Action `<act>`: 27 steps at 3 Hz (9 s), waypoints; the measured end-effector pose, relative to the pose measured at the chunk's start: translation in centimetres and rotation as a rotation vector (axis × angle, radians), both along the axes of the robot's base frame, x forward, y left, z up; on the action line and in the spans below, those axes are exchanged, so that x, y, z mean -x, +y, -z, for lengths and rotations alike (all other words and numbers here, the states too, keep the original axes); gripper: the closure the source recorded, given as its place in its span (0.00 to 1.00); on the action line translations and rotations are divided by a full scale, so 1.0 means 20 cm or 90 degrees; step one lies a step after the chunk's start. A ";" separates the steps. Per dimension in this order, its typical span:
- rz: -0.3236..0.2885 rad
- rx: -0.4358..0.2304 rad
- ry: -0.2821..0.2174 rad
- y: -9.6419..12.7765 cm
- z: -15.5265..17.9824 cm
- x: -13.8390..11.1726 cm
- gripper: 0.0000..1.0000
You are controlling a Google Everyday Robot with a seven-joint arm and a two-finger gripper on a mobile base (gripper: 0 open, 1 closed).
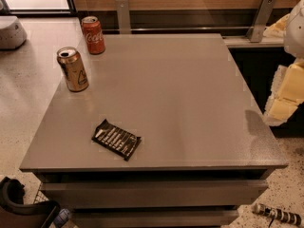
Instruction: Move rxbar chocolate near coke can
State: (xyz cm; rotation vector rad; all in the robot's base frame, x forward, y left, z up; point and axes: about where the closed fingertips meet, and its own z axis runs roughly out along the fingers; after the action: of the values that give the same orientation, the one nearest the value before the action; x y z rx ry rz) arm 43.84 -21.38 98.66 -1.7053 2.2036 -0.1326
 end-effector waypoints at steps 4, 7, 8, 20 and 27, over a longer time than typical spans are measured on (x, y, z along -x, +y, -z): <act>0.042 -0.232 -0.033 0.22 0.18 0.13 0.00; 0.085 -0.460 -0.200 0.50 0.35 0.08 0.00; 0.072 -0.511 -0.231 0.60 0.27 0.07 0.00; 0.018 -0.632 -0.147 1.46 0.85 -0.04 0.59; -0.005 -0.601 -0.188 1.15 0.56 -0.42 1.00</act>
Offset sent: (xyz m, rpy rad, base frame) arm -0.0129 0.0184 -0.0309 0.2153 0.0061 -0.0092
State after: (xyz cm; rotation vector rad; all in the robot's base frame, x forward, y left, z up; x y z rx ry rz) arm 52.31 1.56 87.54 -1.0634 1.6155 0.5397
